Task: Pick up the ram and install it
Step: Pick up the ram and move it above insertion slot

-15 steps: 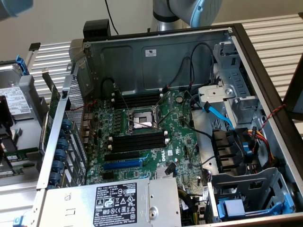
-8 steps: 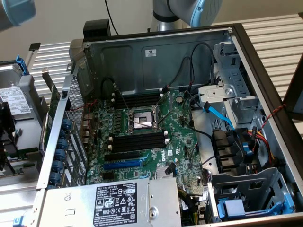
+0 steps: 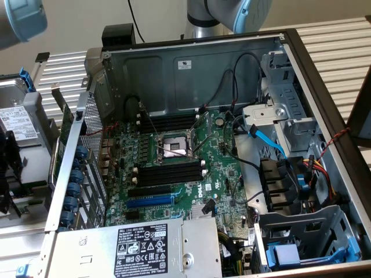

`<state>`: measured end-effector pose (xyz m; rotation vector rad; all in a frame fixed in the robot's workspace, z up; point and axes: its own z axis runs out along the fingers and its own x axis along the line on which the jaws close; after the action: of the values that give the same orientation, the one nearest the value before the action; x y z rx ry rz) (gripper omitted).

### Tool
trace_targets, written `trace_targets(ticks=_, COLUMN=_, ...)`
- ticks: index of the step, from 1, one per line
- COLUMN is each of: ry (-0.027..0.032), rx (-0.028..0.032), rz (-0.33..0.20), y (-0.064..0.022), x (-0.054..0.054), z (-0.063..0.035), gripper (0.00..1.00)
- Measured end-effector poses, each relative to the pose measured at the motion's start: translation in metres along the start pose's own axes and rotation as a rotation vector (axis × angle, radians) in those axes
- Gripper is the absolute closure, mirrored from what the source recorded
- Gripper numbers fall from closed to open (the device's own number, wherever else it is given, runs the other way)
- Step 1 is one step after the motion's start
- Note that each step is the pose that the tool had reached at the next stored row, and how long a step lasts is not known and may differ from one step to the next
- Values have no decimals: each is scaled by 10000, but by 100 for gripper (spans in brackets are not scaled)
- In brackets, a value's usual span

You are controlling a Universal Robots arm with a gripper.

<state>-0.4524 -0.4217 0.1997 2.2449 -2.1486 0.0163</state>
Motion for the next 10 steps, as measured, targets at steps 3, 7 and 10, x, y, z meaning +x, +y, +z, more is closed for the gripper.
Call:
trace_targets(ticks=3, ry=-1, rx=1, rz=1, y=0, x=0, z=7, gripper=60)
trace_targets(ticks=7, ry=-1, rx=0, rz=1, y=-1, x=-1, z=19, gripper=67)
trace_targets(ticks=10, ry=0, rx=-2, rz=1, y=-1, x=-1, z=20, gripper=69)
